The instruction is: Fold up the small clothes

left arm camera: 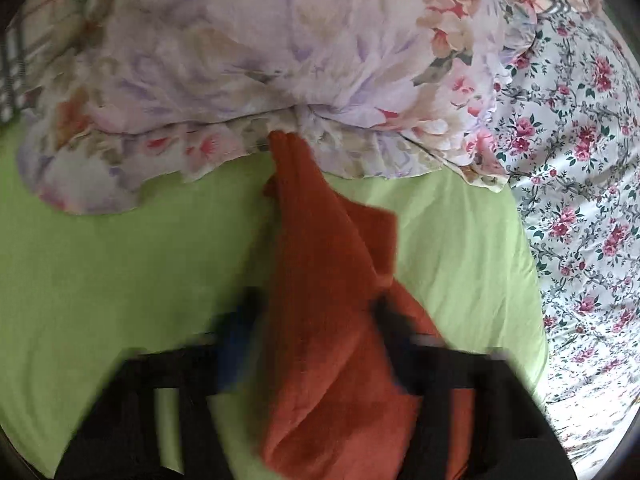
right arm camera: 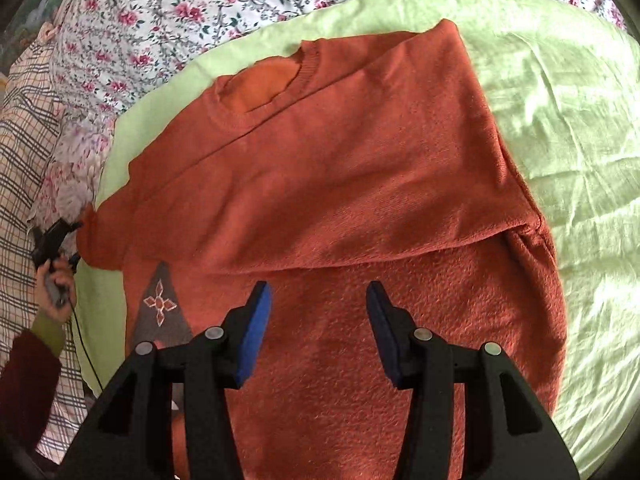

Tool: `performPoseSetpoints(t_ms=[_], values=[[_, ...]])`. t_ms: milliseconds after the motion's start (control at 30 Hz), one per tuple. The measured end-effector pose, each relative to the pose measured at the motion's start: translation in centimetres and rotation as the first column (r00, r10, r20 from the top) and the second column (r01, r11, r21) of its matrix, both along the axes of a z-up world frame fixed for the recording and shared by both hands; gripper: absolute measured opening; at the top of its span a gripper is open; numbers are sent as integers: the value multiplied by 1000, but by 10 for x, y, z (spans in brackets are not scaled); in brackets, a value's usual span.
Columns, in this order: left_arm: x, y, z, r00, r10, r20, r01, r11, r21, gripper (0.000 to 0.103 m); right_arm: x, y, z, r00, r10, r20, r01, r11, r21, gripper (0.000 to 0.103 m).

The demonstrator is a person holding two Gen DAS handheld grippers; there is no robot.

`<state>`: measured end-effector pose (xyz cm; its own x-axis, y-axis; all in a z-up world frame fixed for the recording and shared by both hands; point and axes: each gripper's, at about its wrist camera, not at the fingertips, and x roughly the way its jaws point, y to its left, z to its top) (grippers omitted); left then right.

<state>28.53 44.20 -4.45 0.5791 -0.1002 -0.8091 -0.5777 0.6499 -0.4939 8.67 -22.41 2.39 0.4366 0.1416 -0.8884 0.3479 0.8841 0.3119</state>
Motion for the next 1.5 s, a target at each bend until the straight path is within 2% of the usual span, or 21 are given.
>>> performPoseSetpoints(t_ms=[33, 100, 200, 333, 400, 500, 600, 633, 667, 700, 767, 867, 967, 1100, 1200, 1267, 1333, 1367, 1400, 1500], values=[[2, -5, 1, 1000, -12, -1, 12, 1000, 8, 6, -2, 2, 2, 1000, 3, 0, -3, 1000, -5, 51], [-3, -22, 15, 999, -27, 37, 25, 997, 67, 6, -6, 5, 4, 1000, 8, 2, -8, 1000, -27, 51], [-11, -66, 43, 989, -114, 95, 98, 982, 162, 4, -14, 4, 5, 1000, 5, 2, -5, 999, -48, 51], [-26, -134, 74, 959, -238, 154, 199, 952, 232, 3, -19, -2, 0, 1000, -23, -1, 23, 999, -31, 51], [-34, -175, 88, 935, -310, 172, 259, 929, 265, 3, -21, -4, 0, 1000, -30, 5, 30, 999, -21, 51], [-49, -240, 103, 880, -433, 194, 366, 879, 304, 3, -24, -8, 4, 999, -39, 29, 39, 999, -8, 51], [-56, -313, 107, 810, -553, 196, 479, 816, 323, 3, -29, -15, 7, 998, -53, 46, 53, 999, -2, 51], [-59, -340, 105, 779, -598, 190, 523, 786, 328, 3, -32, -19, 8, 997, -61, 50, 61, 998, 0, 51], [-61, -367, 102, 748, -640, 178, 564, 754, 337, 3, -34, -22, 8, 996, -68, 51, 67, 998, 3, 51], [-62, -385, 99, 729, -664, 168, 589, 733, 341, 3, -36, -26, 8, 996, -76, 53, 76, 997, 7, 51], [-64, -434, 86, 676, -724, 137, 653, 675, 343, 3, -42, -35, 8, 994, -97, 55, 96, 995, 14, 51], [-64, -491, 66, 619, -780, 86, 713, 605, 355, 3, -53, -49, 8, 990, -128, 57, 127, 992, 18, 51], [-68, -533, 43, 574, -818, 29, 755, 543, 367, 3, -63, -64, 7, 986, -159, 56, 158, 987, 22, 51], [-72, -562, 6, 533, -844, -61, 801, 480, 357, 4, -74, -82, 5, 980, -195, 46, 194, 981, 28, 51], [-68, -572, -14, 520, -845, -125, 823, 456, 340, 9, -79, -92, 5, 975, -216, 41, 215, 976, 35, 51], [-72, -568, -18, 518, -846, -129, 829, 459, 319, 15, -79, -95, 6, 975, -218, 42, 217, 976, 34, 51], [-79, -562, -16, 506, -853, -127, 840, 455, 295, 32, -77, -95, 6, 976, -214, 43, 213, 977, 33, 51], [-86, -556, -12, 503, -856, -121, 842, 454, 291, 44, -75, -94, 7, 977, -208, 45, 207, 978, 32, 51], [-92, -551, -8, 506, -855, -116, 838, 456, 299, 48, -72, -92, 7, 979, -200, 47, 199, 980, 30, 51], [-118, -523, 5, 507, -856, -105, 832, 454, 318, 49, -60, -81, 8, 984, -166, 60, 164, 986, 30, 52]])
